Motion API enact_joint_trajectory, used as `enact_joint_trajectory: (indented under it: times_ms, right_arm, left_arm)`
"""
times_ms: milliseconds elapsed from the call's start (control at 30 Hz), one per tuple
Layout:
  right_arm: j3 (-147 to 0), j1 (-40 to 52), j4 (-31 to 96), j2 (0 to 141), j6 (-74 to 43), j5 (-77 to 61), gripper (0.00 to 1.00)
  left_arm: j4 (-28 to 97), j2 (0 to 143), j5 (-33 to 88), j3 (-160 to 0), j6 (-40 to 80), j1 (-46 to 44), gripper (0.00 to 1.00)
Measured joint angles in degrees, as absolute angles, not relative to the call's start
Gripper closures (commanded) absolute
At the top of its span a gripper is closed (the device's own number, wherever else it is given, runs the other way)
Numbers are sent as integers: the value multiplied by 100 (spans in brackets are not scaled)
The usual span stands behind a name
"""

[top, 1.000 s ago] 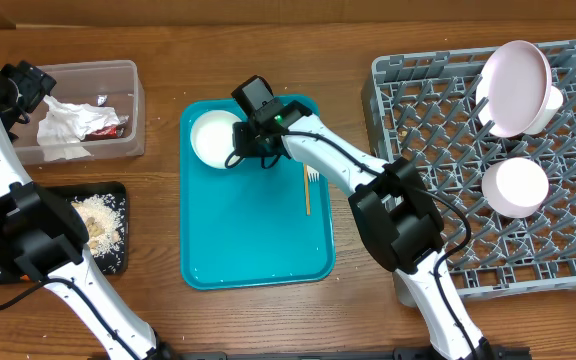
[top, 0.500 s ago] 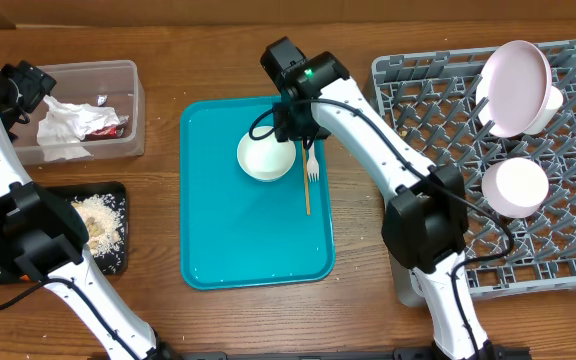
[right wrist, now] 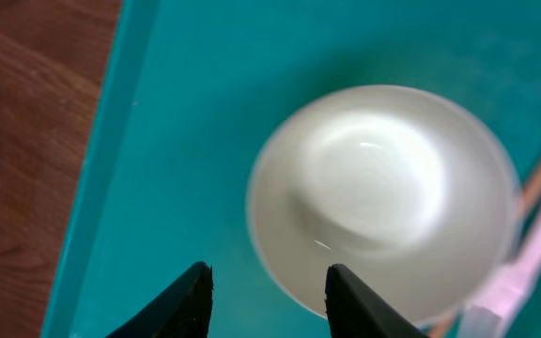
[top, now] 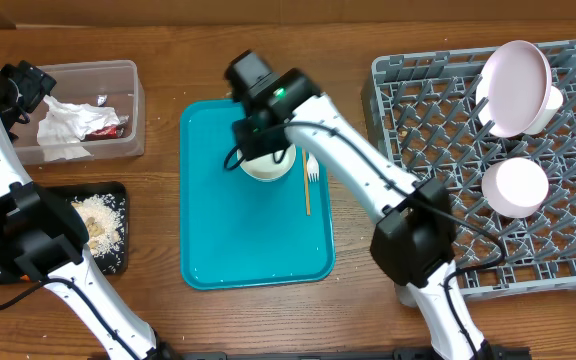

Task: Sort waste into correct bins and load items into the dishwasher rack
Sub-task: 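Carry the white bowl to the rack's right side and set it down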

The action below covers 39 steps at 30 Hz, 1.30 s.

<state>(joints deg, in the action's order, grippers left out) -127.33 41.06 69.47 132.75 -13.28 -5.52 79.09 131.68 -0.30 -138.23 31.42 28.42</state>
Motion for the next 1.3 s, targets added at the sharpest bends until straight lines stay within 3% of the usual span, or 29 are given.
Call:
enact_joint_trajectory:
  times_ms: [400, 700, 833, 1300]
  right_arm:
    - [-12191, 4386, 6250, 13692, -1221, -362, 60]
    - [-11944, 4388, 6114, 13732, -1203, -231, 79]
    - [-12036, 4388, 6370, 13736, -1208, -220, 96]
    - [-13694, 3603, 8066, 13273, -1323, -375, 96]
  left_arm:
    - [7909, 13168, -32, -13823, 3142, 2842, 0]
    - [7909, 13168, -30, -13823, 3142, 2842, 0]
    - [7907, 13168, -30, -13823, 3142, 2842, 0]
    - [7909, 13168, -30, -13823, 3142, 2842, 0]
